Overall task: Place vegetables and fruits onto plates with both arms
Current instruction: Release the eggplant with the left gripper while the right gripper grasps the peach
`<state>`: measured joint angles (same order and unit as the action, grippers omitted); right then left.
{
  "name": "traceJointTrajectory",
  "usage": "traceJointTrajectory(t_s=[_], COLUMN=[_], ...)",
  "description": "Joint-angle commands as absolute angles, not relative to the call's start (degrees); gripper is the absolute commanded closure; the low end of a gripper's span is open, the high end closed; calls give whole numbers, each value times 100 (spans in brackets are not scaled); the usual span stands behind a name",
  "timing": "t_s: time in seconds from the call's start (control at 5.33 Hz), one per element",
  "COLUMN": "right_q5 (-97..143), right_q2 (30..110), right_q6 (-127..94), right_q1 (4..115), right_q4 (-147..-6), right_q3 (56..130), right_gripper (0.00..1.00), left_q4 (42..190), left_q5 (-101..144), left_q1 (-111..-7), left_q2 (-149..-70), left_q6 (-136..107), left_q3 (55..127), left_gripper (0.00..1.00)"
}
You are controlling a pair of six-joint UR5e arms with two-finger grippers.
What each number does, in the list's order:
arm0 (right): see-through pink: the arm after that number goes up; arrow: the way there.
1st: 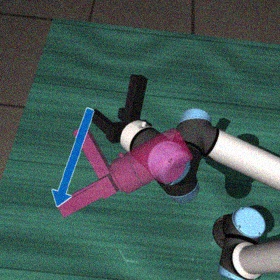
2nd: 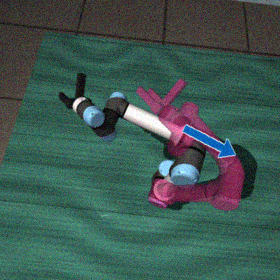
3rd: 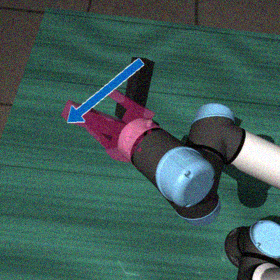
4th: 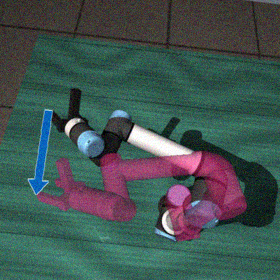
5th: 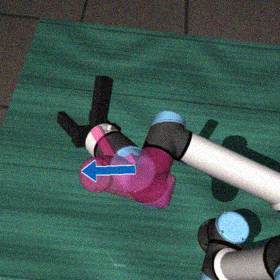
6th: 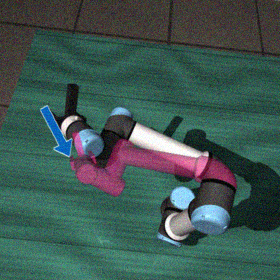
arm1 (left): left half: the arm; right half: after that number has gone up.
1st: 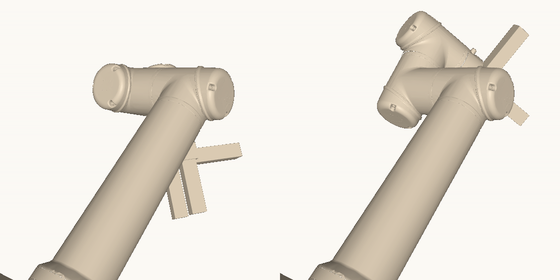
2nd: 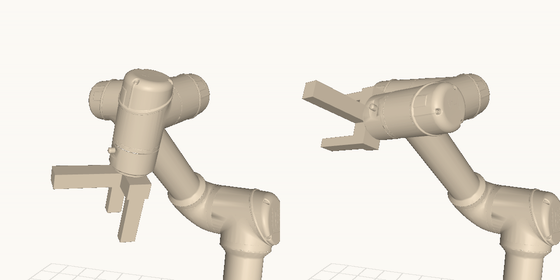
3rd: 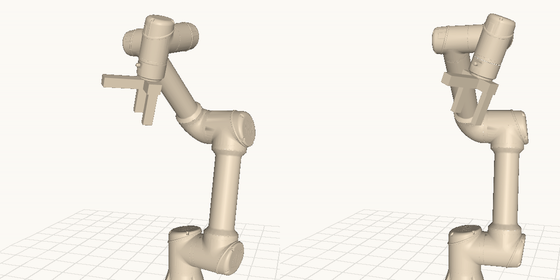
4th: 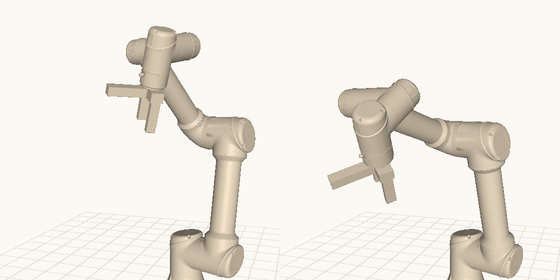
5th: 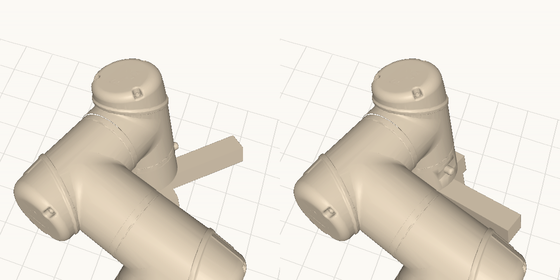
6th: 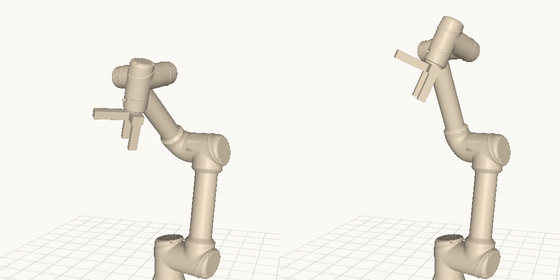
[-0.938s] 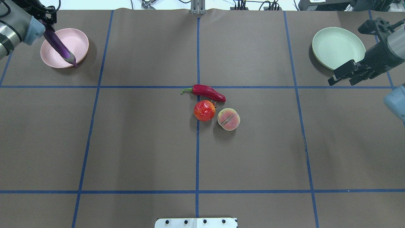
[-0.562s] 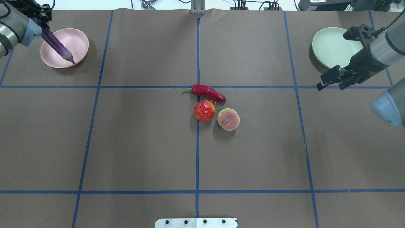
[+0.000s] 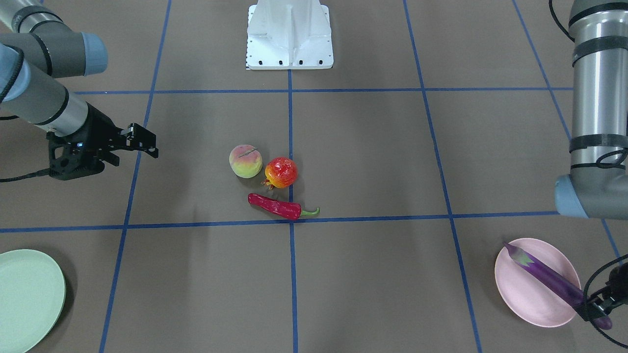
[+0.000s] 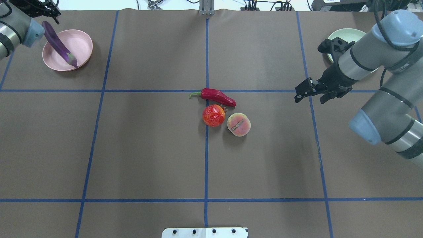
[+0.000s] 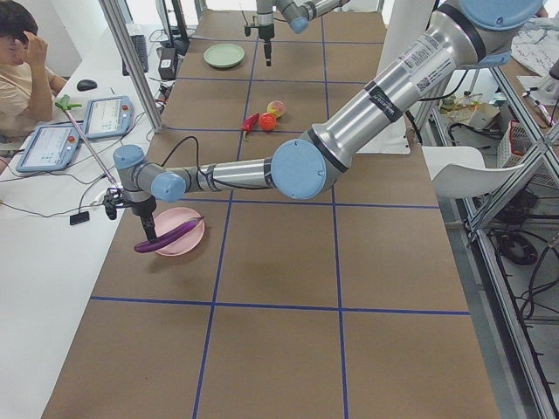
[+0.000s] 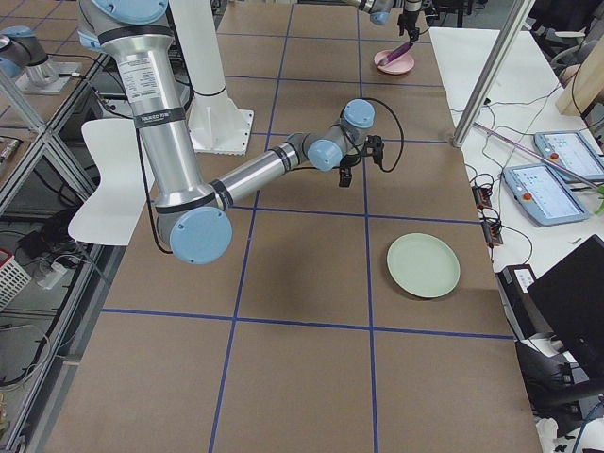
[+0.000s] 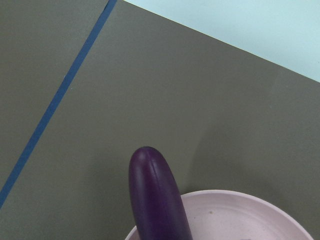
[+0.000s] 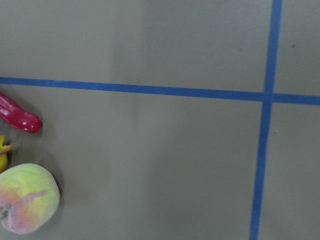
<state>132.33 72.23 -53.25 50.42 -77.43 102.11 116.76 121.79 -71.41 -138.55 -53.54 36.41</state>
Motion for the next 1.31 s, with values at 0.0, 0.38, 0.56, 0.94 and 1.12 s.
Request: traceJointTrajectory(t_s=[0.0,0.38,0.56,0.94,1.12], right_q5=[12415,11124,10657,10285,10196], right_q2=[6735,6276,6232,6196,6188], right_q6=[-6611,-7948,-8267,-8288,-8279], right_q1=[4215,3351,3088,2927,2892], right_q4=[-7743,-7717,-7517,-7497,-7488], right_q3=[10169,10134,10099,10046,10028], right_gripper=[0,0,0,0,0], left_q4=[11315,11015,11013,11013,11013], left_q5=[12504,12683,12674,12674,12674], left_q1=[-7172,-7111,-7032,-6970,-6970], left_q2=[-13843,-13632,-13641,-13632,-13623], left_q6=[-5388,-5405,-5736,-5810,-5810], left_q3=[4425,5254,5369,5405,5414], left_gripper=[0,0,0,0,0])
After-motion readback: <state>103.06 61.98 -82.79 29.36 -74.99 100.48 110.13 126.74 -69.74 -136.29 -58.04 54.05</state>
